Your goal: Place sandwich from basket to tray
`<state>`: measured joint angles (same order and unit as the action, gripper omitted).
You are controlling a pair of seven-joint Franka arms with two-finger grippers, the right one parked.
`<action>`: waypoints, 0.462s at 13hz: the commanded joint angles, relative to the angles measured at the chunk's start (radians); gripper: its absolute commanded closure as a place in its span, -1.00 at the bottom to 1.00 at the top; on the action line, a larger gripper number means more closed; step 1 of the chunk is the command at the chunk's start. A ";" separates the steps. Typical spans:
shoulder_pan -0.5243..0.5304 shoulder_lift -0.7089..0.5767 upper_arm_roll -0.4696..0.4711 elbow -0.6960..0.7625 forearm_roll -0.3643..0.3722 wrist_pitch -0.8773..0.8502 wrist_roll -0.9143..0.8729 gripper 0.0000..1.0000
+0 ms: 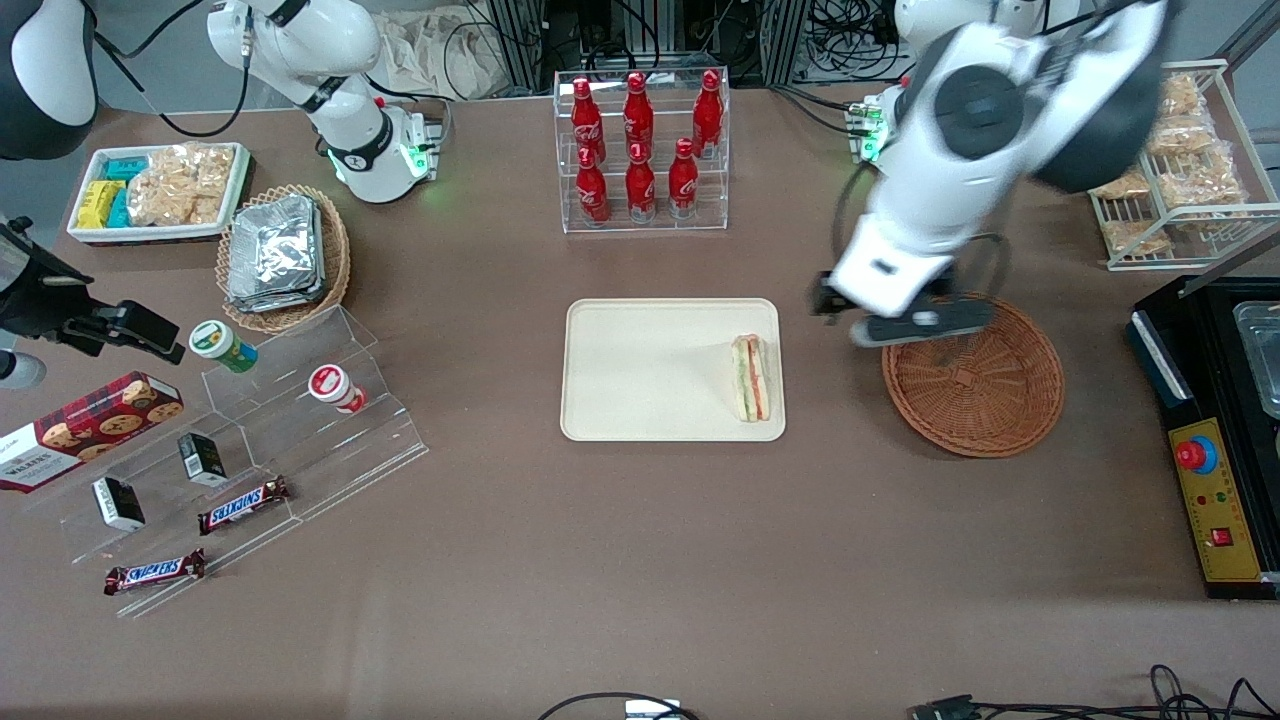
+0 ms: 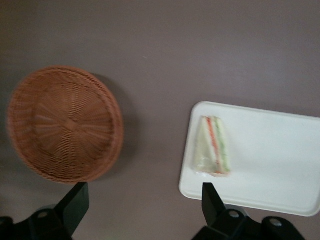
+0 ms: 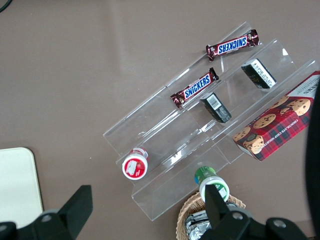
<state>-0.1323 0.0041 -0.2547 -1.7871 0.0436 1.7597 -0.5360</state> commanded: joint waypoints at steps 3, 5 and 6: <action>-0.036 -0.177 0.234 -0.166 -0.030 0.009 0.247 -1.00; -0.035 -0.188 0.302 -0.147 -0.030 -0.035 0.353 -1.00; -0.035 -0.187 0.339 -0.126 -0.030 -0.057 0.411 -1.00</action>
<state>-0.1451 -0.1596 0.0221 -1.9219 0.0293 1.7399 -0.2122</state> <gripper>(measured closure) 0.000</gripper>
